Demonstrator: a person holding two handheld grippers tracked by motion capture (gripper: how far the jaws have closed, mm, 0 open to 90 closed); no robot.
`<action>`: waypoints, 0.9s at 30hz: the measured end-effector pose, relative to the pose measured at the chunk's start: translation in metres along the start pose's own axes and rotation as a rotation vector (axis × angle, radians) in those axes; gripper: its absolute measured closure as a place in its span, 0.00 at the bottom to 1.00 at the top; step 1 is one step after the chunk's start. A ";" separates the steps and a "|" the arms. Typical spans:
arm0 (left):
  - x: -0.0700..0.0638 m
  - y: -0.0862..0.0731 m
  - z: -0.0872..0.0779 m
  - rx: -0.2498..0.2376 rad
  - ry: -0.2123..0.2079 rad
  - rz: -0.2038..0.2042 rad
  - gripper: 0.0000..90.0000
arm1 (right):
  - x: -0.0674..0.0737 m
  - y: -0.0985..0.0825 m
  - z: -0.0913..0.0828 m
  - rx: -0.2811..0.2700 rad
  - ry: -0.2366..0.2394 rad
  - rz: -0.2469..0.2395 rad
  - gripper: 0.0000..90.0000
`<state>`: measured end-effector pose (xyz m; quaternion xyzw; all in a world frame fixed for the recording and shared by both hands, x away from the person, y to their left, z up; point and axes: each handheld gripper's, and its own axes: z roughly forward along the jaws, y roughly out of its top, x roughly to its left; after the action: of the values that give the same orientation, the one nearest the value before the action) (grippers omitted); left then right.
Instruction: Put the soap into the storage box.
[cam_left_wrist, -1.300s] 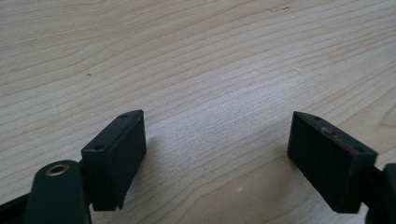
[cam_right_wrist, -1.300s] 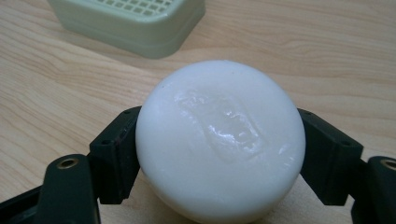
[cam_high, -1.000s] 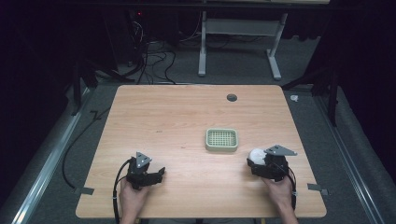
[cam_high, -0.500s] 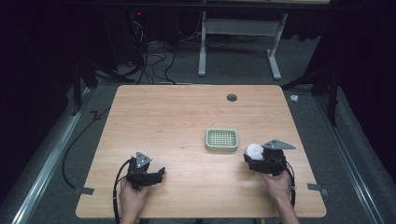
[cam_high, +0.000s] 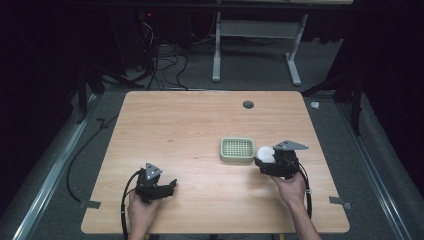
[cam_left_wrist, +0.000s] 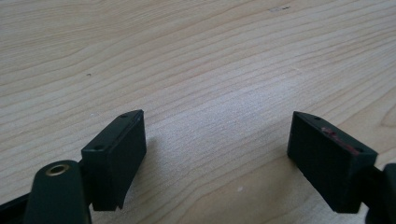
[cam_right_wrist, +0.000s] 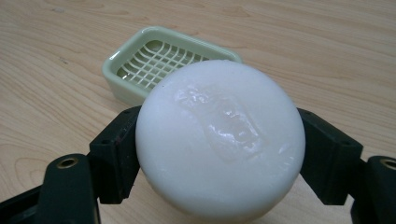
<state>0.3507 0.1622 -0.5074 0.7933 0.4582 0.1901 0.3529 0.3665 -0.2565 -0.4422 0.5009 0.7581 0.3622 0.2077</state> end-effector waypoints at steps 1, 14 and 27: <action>0.000 0.000 0.000 0.000 0.000 0.000 0.22 | 0.001 0.002 0.002 0.004 -0.003 -0.007 0.27; 0.000 0.000 0.000 0.000 0.002 0.003 0.22 | 0.005 0.020 0.020 0.032 0.032 -0.034 0.27; 0.000 0.000 0.000 0.000 0.002 0.003 0.22 | 0.011 0.040 0.039 0.061 0.053 -0.055 0.27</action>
<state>0.3507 0.1621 -0.5074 0.7939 0.4573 0.1915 0.3521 0.4130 -0.2240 -0.4373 0.4764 0.7873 0.3464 0.1822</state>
